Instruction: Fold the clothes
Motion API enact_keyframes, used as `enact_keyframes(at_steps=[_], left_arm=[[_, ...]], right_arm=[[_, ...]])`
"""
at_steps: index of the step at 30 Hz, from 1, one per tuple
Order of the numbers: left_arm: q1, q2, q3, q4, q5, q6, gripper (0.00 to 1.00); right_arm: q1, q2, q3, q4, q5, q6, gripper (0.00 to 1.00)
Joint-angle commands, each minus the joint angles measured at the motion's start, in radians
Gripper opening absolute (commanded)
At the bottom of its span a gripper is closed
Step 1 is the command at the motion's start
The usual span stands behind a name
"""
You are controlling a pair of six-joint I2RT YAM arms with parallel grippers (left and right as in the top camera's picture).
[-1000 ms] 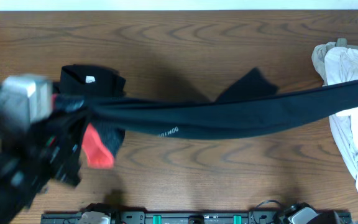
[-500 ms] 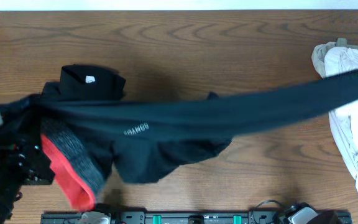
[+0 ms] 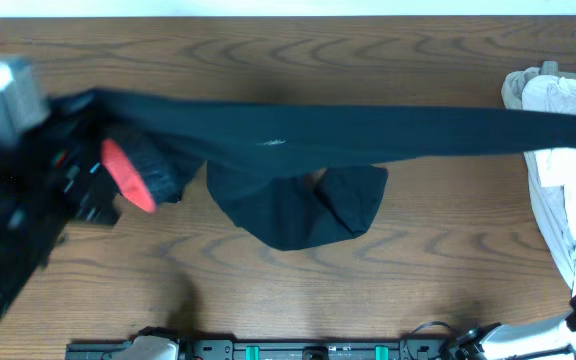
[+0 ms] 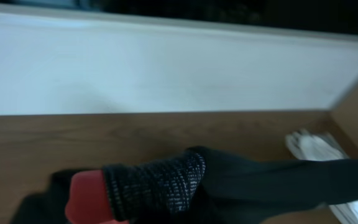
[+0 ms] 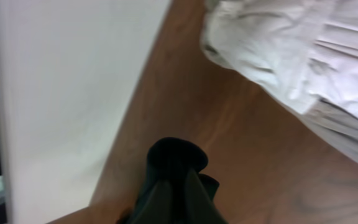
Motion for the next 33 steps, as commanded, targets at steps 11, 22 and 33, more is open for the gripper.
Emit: enact_keyframes(at_steps=[11, 22, 33], left_arm=[[-0.019, 0.118, 0.009, 0.033, 0.267, 0.05, 0.06], [-0.113, 0.108, 0.01, 0.056, 0.248, 0.072, 0.06], [-0.121, 0.108, 0.01, 0.143, 0.245, 0.072, 0.06]], right_arm=[[0.122, -0.026, 0.01, 0.057, -0.244, -0.32, 0.49], [0.624, -0.177, 0.01, 0.116, -0.291, -0.475, 0.53], [1.324, -0.286, 0.01, 0.232, -0.081, -0.529, 0.58]])
